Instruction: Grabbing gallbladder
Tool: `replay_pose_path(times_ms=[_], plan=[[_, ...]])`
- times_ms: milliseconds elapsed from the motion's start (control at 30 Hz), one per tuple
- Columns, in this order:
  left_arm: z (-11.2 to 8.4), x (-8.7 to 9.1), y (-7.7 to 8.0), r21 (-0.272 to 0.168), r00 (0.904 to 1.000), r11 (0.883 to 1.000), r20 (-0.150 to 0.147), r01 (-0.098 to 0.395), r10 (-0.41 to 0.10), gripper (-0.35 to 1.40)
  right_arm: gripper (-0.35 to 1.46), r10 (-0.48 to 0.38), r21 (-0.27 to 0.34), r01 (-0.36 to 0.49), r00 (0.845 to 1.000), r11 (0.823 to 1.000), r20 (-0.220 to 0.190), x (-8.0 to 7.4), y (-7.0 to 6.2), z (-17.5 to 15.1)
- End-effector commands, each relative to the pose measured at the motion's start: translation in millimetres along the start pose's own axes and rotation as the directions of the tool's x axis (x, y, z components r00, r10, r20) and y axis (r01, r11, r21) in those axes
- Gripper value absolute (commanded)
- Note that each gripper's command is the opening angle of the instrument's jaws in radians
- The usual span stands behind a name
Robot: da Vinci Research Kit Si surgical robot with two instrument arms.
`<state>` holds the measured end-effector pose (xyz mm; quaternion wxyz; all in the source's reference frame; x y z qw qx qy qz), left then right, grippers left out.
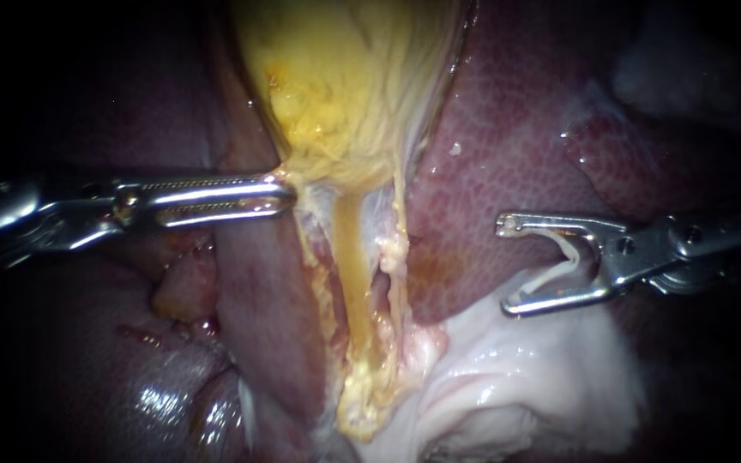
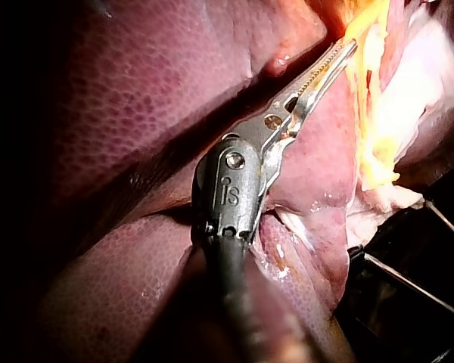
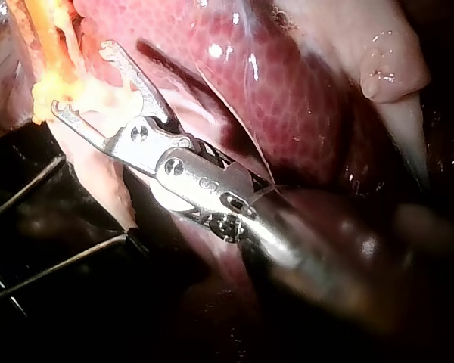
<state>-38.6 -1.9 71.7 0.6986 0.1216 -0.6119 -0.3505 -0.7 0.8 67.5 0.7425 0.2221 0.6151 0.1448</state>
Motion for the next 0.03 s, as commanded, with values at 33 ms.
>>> replay_pose_path(times_ms=[33], plan=[[0.0,0.2,0.3,0.017,0.9996,0.999,0.003,-0.029,0.029,0.64,0.60,0.000,0.000,0.000,1.000,1.000,0.000,0.0,0.0,0.0]])
